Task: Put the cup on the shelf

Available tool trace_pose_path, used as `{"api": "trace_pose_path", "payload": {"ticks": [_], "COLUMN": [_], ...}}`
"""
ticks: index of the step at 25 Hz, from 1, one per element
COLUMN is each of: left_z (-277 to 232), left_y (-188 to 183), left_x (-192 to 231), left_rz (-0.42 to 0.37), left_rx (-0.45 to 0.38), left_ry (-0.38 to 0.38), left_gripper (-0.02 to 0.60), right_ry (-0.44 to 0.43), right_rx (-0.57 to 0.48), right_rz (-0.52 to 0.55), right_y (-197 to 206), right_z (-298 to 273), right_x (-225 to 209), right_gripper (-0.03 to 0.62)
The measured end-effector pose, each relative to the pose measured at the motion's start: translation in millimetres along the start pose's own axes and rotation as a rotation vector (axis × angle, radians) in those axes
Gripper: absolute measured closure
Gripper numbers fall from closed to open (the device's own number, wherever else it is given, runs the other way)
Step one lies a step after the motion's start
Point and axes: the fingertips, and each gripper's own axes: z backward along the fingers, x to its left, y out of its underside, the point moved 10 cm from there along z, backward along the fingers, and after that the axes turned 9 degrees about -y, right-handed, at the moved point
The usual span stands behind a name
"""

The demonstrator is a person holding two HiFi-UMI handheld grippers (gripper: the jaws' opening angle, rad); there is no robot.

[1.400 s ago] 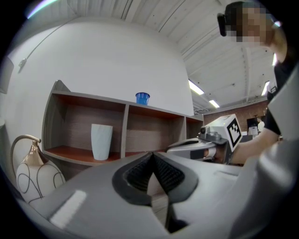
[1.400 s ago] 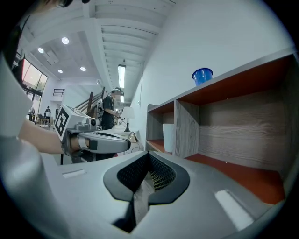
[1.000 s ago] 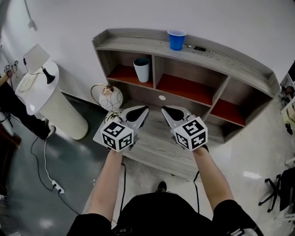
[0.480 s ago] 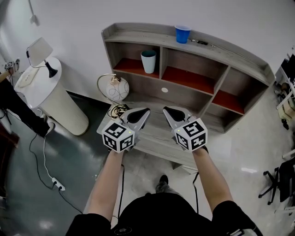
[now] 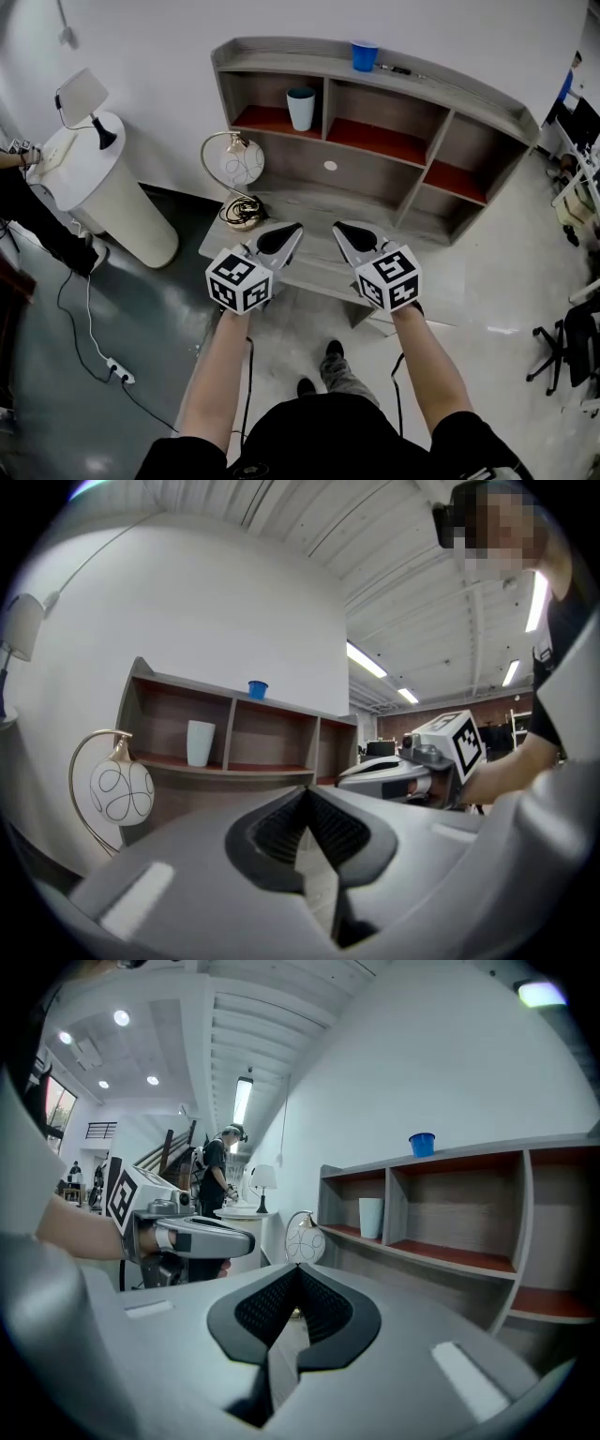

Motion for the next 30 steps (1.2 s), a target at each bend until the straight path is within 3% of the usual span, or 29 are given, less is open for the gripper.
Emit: {"api": "trace_pose_path", "payload": {"ticks": [10,30], "left_z": [18.5,-6.3], "left_y": [14.9,18.7], "left_x": [-32.2,-66.6], "left_rz": [0.022,-0.015], "left_rx": [0.006,0.012], "left_ry": [0.02,-0.071], "left_gripper": [0.583,0.584], "right_ry": [0.025,-0.055], "right_rx": [0.024,0.015], "right_rz": [-0.01,0.001], "right_y": [9.4,19.0], "right_z": [34.7,63.4], "right_x": [22.6,-2.1], "right_gripper": [0.583,0.583]}}
